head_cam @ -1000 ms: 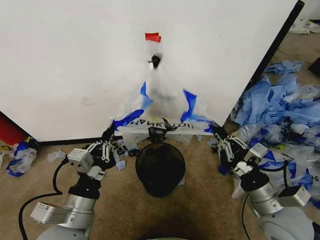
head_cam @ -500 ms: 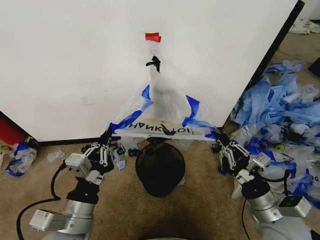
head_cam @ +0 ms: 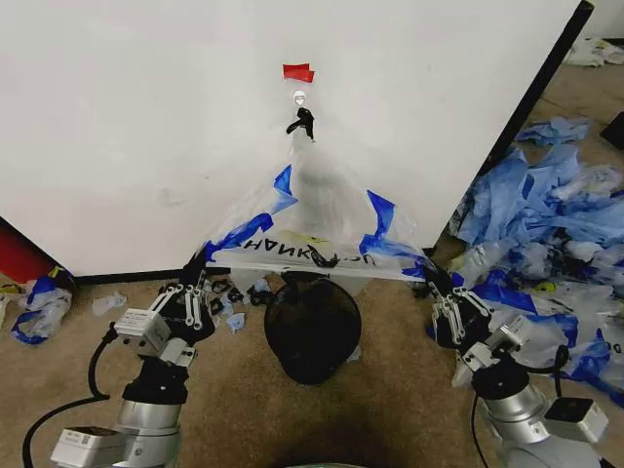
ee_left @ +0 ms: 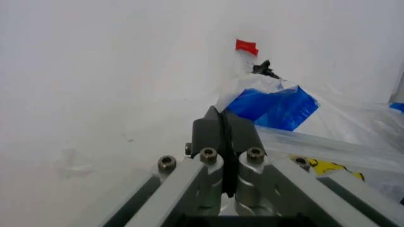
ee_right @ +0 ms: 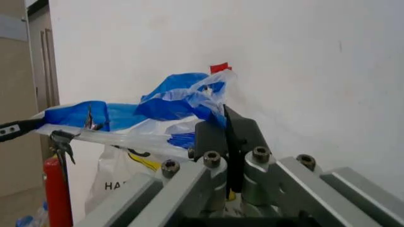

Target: Pick up the garbage bag from the wall and place it over the trash bin.

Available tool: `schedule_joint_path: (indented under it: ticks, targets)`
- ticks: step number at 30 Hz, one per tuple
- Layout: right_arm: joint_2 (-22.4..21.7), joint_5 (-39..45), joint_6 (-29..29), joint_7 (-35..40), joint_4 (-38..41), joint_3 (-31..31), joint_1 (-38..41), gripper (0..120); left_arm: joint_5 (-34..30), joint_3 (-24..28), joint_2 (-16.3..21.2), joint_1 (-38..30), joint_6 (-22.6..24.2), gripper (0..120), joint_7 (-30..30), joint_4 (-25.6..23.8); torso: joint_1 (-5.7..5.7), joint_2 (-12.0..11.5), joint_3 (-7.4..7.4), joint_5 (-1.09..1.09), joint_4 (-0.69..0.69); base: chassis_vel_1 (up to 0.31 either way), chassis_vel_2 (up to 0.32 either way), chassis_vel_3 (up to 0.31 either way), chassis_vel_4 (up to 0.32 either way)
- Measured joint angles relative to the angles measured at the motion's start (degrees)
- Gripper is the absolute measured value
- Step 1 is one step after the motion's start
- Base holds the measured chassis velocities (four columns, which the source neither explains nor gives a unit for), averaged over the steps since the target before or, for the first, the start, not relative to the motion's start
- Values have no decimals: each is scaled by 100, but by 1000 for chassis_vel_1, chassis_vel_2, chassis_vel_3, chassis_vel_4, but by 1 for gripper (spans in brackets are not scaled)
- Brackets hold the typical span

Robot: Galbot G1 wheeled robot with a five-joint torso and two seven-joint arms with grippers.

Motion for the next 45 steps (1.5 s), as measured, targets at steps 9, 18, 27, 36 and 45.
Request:
schedule_joint_path:
  ticks: [9,18,27,36,45]
  targets:
    - [263,-130,214,-149,-107,10,-120,0,220,25,-211,99,-176,0,32,1,0,0,0,0,0,0,0,0,0]
    - [449,-230,357,-222,-147,26,-157,0,407,47,-369,123,-330,0,45,1,0,0,0,0,0,0,0,0,0]
    - [770,-388,541,-453,-364,38,-158,0,475,54,-434,124,-417,0,45,45,0,0,0,0,0,0,0,0,0]
    - [780,-444,542,-391,-503,85,-178,0,295,-49,-377,-44,-412,0,-38,455,0,0,0,0,0,0,0,0,0]
    - [728,-447,536,-168,-555,142,-125,0,184,-179,-350,-111,-431,0,-85,748,0,0,1,0,0,0,0,0,0]
